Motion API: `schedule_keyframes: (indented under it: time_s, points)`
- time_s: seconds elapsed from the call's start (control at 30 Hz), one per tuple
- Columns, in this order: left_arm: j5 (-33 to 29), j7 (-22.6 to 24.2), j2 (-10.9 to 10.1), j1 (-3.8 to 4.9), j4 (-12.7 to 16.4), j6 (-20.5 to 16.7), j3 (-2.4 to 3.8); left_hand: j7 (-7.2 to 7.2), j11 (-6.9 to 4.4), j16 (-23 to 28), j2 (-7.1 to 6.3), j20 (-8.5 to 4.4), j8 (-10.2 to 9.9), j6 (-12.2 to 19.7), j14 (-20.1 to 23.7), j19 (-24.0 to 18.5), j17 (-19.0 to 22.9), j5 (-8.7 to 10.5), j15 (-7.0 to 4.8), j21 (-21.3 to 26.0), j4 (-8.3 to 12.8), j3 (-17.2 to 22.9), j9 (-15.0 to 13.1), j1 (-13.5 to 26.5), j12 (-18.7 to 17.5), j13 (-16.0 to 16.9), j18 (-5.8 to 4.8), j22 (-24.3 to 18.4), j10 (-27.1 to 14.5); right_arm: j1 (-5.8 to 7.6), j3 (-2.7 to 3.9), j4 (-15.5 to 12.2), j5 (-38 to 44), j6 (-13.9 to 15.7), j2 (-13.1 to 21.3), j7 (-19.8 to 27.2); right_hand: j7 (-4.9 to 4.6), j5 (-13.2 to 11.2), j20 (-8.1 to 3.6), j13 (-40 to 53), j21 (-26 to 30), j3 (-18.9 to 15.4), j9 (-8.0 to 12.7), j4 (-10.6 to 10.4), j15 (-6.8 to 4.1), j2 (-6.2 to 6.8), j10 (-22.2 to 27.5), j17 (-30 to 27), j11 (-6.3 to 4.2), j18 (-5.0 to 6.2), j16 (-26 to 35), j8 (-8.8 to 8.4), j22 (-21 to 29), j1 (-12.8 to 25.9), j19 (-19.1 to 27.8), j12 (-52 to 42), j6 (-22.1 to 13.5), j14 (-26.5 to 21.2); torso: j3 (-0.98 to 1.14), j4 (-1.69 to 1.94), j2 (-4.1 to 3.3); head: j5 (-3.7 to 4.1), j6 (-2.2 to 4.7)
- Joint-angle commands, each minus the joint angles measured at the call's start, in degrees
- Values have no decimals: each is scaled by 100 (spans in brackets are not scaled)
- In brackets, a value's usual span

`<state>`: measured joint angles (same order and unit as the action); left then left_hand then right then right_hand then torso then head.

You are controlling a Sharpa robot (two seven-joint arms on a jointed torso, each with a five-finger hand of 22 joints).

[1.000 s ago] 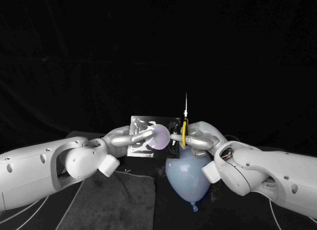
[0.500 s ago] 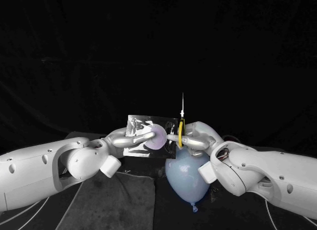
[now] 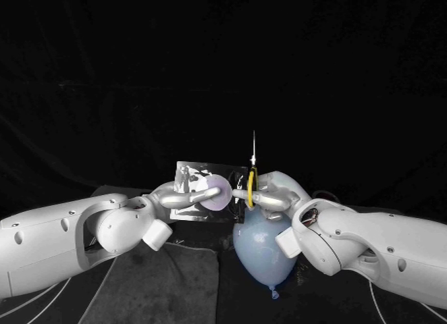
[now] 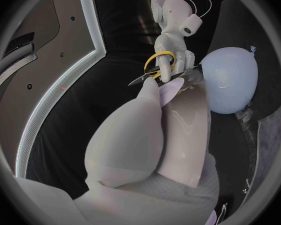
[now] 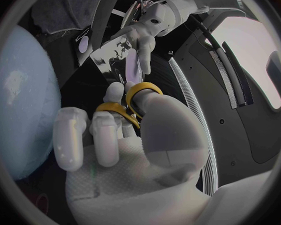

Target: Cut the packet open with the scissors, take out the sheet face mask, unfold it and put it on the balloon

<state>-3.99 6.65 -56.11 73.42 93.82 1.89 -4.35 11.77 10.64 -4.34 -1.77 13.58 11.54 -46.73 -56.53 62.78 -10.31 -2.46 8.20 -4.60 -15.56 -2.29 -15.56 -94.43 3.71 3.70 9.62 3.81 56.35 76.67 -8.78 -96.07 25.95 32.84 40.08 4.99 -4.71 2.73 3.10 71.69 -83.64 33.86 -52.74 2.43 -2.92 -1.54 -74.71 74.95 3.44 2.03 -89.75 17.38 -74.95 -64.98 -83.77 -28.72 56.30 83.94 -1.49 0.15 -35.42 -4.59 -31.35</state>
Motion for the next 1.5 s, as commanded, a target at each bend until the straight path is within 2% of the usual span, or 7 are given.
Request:
schedule_keyframes:
  time_s: [0.03,0.33,0.6,0.77,0.87,1.17,1.5]
  points:
    - [-67,110,27,4,8,-60,5,170,0,-40,60,-28,57,-145,-73,65,-5,-35,0,-45,20,99,-11,-153,24,4,98,11,103,0,8,-2,58,-18,-29,16,14,7,-3,1831,26,548,-5,45,-35,-190,-1529,1505,-327,-47,-25,18,-1296,-123,-271,-6128,-42,606,3,-4,0,11,-1]
    - [23,-34,64,4,4,-160,2,112,-84,-124,214,-180,90,-509,-299,194,-34,-38,-112,-128,75,581,48,-619,9,-13,90,27,413,-1,8,-4,46,10,-46,32,13,7,-4,1831,27,559,-15,52,-35,-186,-1529,1505,-327,-46,-25,19,-1296,-122,-270,-6128,-45,606,4,-3,-3,-6,-2]
    - [58,24,65,4,2,-365,1,-107,-306,-279,339,-369,223,-979,-771,462,-98,-49,-306,-321,-71,1582,48,-727,27,-9,94,67,1029,-1,8,10,-10,-144,-28,28,8,8,-4,1831,89,608,-41,70,-33,-188,-1529,1505,-323,-32,-25,12,-1276,-119,-238,-6128,-64,606,5,-3,1,-14,-9]
    - [49,159,55,3,-3,-605,1,-152,-357,-293,18,-422,358,-1040,-949,595,-164,-36,-356,-401,-42,2523,-54,-270,-18,-15,82,46,1260,2,7,55,-308,-243,8,171,-50,37,24,1831,481,822,-29,67,7,-206,-1529,1505,-273,57,-25,-118,-1152,-37,-28,-6128,-137,606,3,-8,7,-31,-10]
    - [19,249,46,3,-3,-700,0,-167,-370,-286,-115,-430,426,-1035,-990,626,-201,-20,-371,-424,35,2901,-118,-42,-20,-15,79,38,1309,2,6,82,-487,-265,34,297,-109,8,65,1764,937,797,133,-19,52,-52,-1478,1242,-222,154,77,-344,-1007,166,220,-5978,-191,538,2,-3,2,-29,0]
    - [-184,519,3,1,2,-805,0,-179,-381,-269,-261,-438,543,-1004,-1022,647,-272,-37,-373,-453,277,3346,-234,359,-17,-14,79,32,1359,1,-2,121,-954,-255,134,563,-120,12,89,-1502,2152,408,520,-129,75,0,292,-32,-195,374,755,-826,-561,112,800,-255,-103,184,1,-4,0,-60,15]
    - [-595,1109,-119,1,-40,-852,8,-179,-378,-247,-290,-441,582,-963,-1011,638,-305,-37,-370,-463,435,3511,-282,525,-22,-16,75,31,1346,-43,-30,-41,-1296,-358,282,640,-132,6,84,-3051,2173,274,632,-72,54,73,-200,-8,-206,364,746,-980,-541,-65,709,1194,77,231,-7,-2,2,-92,39]
